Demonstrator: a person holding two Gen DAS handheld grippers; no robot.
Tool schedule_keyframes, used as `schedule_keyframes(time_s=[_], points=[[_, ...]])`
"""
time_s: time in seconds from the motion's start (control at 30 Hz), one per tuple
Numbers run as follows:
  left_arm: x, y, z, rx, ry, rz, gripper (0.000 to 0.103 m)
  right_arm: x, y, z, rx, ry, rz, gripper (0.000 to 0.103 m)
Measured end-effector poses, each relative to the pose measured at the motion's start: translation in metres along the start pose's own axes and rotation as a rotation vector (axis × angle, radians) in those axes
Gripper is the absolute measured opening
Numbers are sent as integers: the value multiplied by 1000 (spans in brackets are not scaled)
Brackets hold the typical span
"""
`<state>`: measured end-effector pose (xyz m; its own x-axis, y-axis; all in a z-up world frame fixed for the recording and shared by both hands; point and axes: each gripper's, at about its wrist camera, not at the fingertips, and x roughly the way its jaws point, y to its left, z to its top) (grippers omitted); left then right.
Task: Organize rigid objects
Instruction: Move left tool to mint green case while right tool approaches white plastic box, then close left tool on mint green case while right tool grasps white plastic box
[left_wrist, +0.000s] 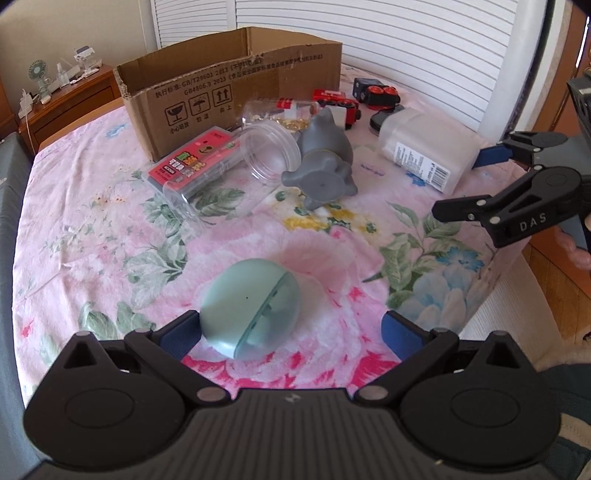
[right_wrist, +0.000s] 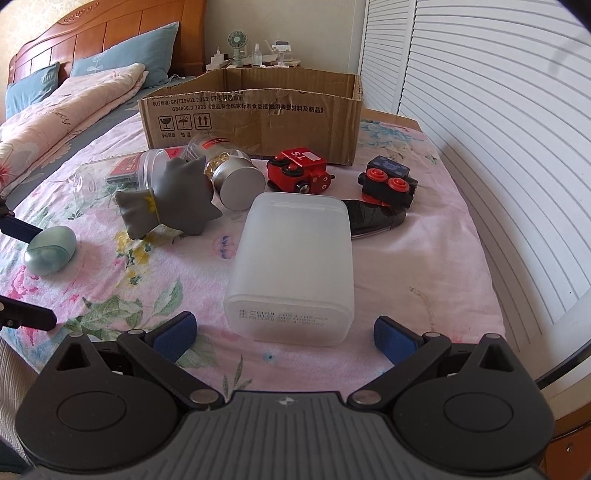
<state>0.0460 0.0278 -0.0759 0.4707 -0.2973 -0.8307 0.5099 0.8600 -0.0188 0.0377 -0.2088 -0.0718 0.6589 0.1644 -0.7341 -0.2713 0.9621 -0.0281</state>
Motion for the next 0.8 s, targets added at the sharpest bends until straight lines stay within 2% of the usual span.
schedule_keyframes(time_s=[0.17,0.23,0.3,0.57,0.8], points=[[-3,-8,-3,84,-12,-16,101,0,0,0,-4,4,5,103],[-4,-6,-1,87,-21,-12,97,0,-1,0,-6,6,8,103],[-5,-3,1,92,-35,-7,85,0,-1,1,-8,8,10,103],[-7,4,2,122,-66,-1,62,2,-3,6,-25,25,17,103],[-5,7,6,161,-78,11,63,5,-2,21,-33,5,17,103]])
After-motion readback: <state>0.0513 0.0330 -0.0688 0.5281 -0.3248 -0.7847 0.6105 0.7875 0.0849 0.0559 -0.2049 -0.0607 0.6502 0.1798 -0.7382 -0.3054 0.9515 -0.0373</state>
